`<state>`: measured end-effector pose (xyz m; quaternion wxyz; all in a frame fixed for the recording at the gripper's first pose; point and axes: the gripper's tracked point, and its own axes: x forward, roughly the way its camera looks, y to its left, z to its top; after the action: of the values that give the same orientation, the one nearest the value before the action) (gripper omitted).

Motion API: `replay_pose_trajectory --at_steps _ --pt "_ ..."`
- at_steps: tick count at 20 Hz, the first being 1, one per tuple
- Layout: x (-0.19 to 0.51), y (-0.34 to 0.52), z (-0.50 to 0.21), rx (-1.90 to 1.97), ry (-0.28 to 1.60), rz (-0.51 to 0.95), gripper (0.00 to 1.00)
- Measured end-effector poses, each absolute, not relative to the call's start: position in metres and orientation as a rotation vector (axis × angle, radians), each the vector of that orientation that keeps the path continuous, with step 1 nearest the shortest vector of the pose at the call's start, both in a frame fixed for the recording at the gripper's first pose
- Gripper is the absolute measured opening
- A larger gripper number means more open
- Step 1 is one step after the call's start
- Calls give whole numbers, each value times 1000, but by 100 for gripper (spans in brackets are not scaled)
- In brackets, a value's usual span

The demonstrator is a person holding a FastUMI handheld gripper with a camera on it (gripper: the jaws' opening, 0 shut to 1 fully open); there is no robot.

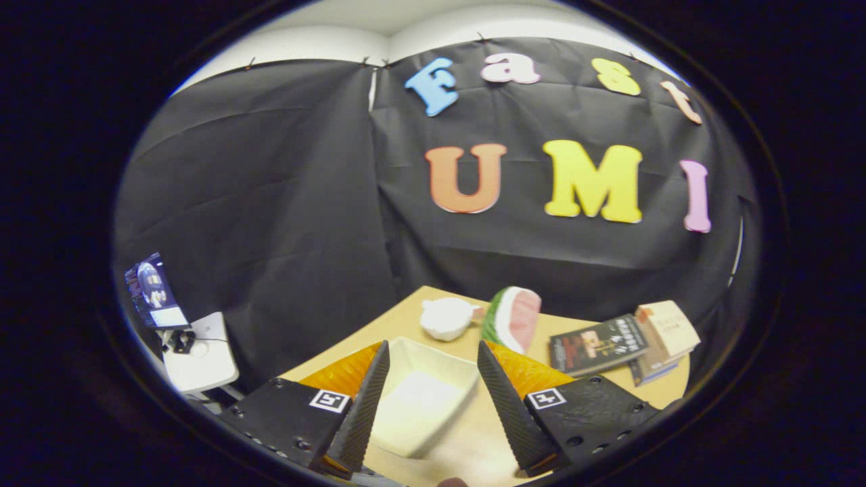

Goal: Open the storage box then place both shoes into the box .Put the left shoe in first, then the right shoe, with the right side of both shoes facing outward in a uniform manner.

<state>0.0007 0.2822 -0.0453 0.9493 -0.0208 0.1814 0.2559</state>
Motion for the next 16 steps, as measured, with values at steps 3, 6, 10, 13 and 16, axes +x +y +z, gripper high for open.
replay_pose_trajectory --at_steps 3,6,10,13,16 --pt "2 186 -61 -35 376 373 81" --pt "-14 115 -83 5 411 271 86" --pt "-32 50 -124 61 489 190 95" --pt "-34 29 -156 100 546 160 95" --pt "-32 25 -194 132 612 155 95"
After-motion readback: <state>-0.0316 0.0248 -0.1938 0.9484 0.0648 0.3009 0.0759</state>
